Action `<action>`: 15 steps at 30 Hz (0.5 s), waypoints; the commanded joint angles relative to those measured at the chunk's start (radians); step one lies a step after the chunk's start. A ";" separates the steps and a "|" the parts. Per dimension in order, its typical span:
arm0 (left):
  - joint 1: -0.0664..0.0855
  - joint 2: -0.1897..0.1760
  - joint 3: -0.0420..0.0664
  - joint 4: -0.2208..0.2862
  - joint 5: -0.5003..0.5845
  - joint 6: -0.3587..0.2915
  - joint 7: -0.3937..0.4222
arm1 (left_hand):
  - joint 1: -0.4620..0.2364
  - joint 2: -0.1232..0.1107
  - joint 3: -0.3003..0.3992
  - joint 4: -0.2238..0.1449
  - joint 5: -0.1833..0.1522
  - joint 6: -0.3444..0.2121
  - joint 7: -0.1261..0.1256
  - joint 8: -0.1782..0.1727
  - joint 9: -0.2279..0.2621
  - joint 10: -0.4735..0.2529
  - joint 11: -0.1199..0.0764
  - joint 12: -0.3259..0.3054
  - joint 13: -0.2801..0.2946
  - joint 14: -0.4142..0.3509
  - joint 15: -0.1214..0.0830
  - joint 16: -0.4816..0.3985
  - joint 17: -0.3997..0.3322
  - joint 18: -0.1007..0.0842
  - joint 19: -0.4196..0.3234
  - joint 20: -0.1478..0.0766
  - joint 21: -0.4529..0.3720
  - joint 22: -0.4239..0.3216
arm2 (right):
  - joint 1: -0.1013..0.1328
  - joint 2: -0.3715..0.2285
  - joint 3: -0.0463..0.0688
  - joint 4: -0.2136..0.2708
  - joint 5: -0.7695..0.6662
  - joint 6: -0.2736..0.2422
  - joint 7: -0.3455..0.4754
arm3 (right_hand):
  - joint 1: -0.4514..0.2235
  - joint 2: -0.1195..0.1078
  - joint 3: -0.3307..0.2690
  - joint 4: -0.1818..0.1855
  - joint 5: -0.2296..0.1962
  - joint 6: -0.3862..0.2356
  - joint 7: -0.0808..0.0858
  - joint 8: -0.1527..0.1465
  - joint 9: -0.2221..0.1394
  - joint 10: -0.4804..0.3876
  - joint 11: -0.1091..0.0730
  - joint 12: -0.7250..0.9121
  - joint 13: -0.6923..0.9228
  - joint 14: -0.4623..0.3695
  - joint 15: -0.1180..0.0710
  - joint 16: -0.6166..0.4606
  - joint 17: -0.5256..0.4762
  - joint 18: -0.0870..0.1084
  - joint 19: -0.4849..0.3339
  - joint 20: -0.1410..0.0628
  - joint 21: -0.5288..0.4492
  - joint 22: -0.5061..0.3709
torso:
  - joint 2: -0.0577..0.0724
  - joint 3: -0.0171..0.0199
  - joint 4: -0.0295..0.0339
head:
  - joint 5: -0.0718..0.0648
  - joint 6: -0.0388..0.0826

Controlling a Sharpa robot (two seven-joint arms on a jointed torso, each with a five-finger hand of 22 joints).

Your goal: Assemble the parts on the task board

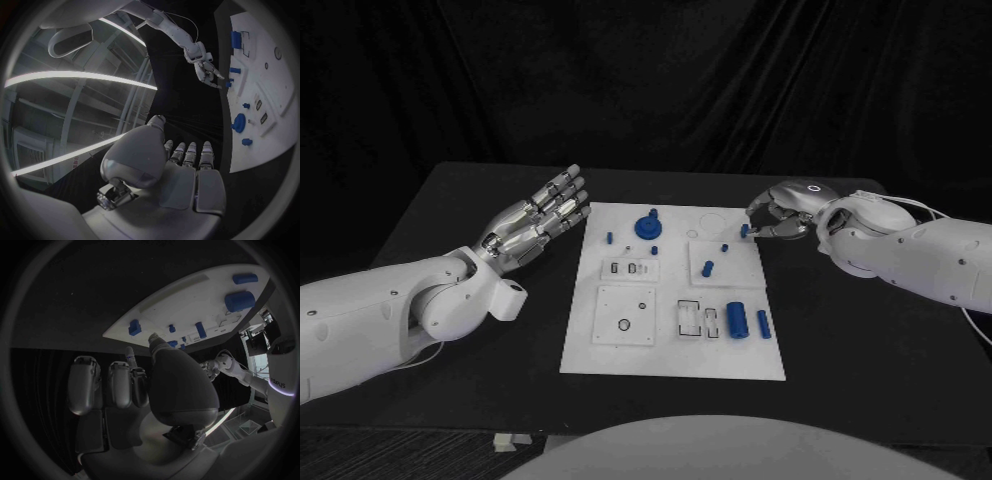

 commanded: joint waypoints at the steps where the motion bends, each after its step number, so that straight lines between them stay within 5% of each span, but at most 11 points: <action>1: -0.001 0.000 0.001 0.002 0.000 0.017 0.008 | 0.000 -0.001 0.007 -0.001 0.006 0.001 0.008 0.006 0.002 0.002 0.008 -0.003 0.000 -0.002 0.008 -0.004 -0.001 0.009 0.001 0.006 -0.003 -0.002 | -0.005 0.004 0.000 -0.006 -0.001 0.011 -0.014 | 0.005 -0.005 -0.003 -0.001 0.000 0.006 0.001 0.007 0.001 0.107 0.008 0.004 0.263 0.062 0.007 -0.004 0.007 0.002 0.011 0.004 -0.005 0.143 | -0.001 0.0000 -0.0002 | 0.000 0.000; 15: -0.002 0.001 0.001 0.002 0.000 0.027 0.004 | 0.000 -0.004 0.007 -0.003 0.006 0.007 0.016 0.008 0.003 0.002 0.015 -0.002 0.000 -0.002 0.009 -0.004 -0.001 0.009 0.001 0.007 -0.003 -0.002 | -0.021 0.031 0.000 -0.045 -0.001 0.022 -0.022 | 0.044 0.010 0.005 -0.011 0.125 0.015 0.004 0.013 0.021 0.107 0.011 0.004 0.263 0.060 0.009 -0.009 -0.003 0.004 0.010 0.007 -0.015 0.143 | 0.000 0.0001 0.0000 | 0.002 0.000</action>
